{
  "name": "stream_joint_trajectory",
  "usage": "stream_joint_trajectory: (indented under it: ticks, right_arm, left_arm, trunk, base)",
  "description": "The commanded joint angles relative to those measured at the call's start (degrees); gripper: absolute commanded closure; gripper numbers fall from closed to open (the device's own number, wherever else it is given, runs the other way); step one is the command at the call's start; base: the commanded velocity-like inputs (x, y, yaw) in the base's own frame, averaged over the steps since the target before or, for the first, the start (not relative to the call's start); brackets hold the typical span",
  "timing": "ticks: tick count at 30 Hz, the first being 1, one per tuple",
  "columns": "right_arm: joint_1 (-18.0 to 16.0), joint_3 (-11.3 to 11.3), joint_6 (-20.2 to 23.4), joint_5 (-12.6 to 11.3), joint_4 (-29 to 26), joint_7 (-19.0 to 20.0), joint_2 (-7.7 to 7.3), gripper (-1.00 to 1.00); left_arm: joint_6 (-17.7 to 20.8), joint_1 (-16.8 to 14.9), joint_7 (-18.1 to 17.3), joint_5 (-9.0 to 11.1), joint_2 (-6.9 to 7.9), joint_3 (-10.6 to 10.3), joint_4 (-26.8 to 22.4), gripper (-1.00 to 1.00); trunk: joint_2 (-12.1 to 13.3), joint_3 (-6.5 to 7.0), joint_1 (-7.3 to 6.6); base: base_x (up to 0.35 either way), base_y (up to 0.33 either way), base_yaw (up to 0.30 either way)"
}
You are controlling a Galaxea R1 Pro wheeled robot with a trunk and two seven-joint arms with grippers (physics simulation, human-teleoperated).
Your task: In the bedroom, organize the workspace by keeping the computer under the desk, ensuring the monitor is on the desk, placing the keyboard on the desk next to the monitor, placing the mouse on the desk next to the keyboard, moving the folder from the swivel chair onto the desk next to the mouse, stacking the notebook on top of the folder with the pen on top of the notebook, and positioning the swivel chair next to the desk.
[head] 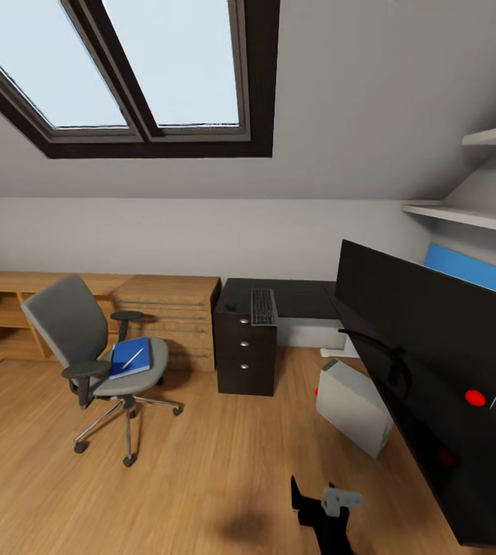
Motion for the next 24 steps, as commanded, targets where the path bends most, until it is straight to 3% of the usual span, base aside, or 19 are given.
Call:
stream_joint_trajectory:
  ticks: [1,4,24]
  right_arm:
    - [-0.07,0.42,-0.05,-0.41,-0.84,-0.53,-0.06,-1.00]
    - [-0.07,0.32,0.84,-0.53,-1.86,-0.64,-0.09,-1.00]
    - [-0.07,0.16,2.84,-0.46,14.47,-0.44,-0.24,-1.00]
  left_arm:
    - [-0.11,0.03,0.19,0.60,0.03,-0.13,0.00,-1.00]
    - [-0.12,0.03,0.21,0.60,0.03,-0.13,0.16,-1.00]
    - [-0.18,0.03,0.19,0.64,-0.07,-0.13,0.33,-1.00]
  trunk:
    - [0.37,0.12,-0.22]
    - [1.57,0.66,-0.88]
    - [9.60,4.25,-5.27]
  base:
    - [-0.007,0.000,0.000]
    - [-0.005,0.000,0.000]
    - [0.000,0.000,0.000]
